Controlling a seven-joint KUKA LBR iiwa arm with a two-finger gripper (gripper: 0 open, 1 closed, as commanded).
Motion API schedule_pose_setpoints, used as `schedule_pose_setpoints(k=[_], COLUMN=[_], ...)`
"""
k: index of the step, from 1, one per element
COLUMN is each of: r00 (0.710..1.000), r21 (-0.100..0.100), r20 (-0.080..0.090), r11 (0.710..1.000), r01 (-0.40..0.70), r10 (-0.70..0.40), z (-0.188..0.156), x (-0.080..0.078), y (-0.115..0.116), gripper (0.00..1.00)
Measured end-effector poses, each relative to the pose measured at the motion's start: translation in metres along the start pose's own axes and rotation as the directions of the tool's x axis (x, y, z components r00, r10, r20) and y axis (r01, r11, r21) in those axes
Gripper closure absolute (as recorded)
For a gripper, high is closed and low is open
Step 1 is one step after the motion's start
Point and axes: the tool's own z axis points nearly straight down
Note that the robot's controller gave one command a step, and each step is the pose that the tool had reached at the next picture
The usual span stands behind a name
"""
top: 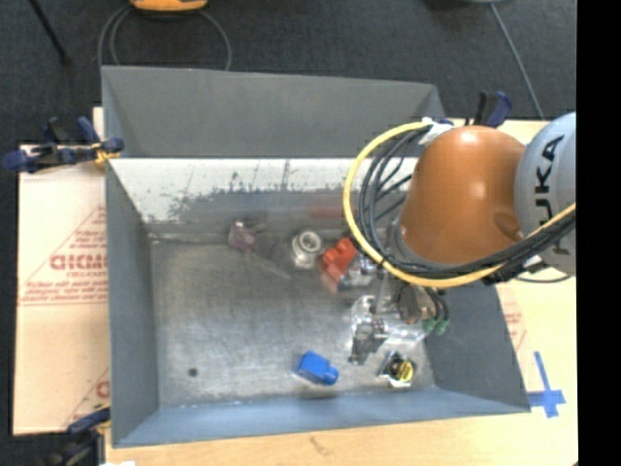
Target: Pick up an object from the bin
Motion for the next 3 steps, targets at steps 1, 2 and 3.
schedule_pose_setpoints(k=[1, 2, 3], r00=[1.0, 1.0, 0.997], r21=[0.003, -0.011, -0.015], r20=[-0.008, 0.0, -0.002], r11=[1.0, 1.0, 0.997], r01=[0.026, -0.003, -0.08], r10=[-0.026, 0.003, 0.08], z=[0.111, 0.136, 0.137], x=[0.001, -0.012, -0.012], y=[-0.052, -0.074, -0.072], gripper=[0.0, 0.0, 0.0])
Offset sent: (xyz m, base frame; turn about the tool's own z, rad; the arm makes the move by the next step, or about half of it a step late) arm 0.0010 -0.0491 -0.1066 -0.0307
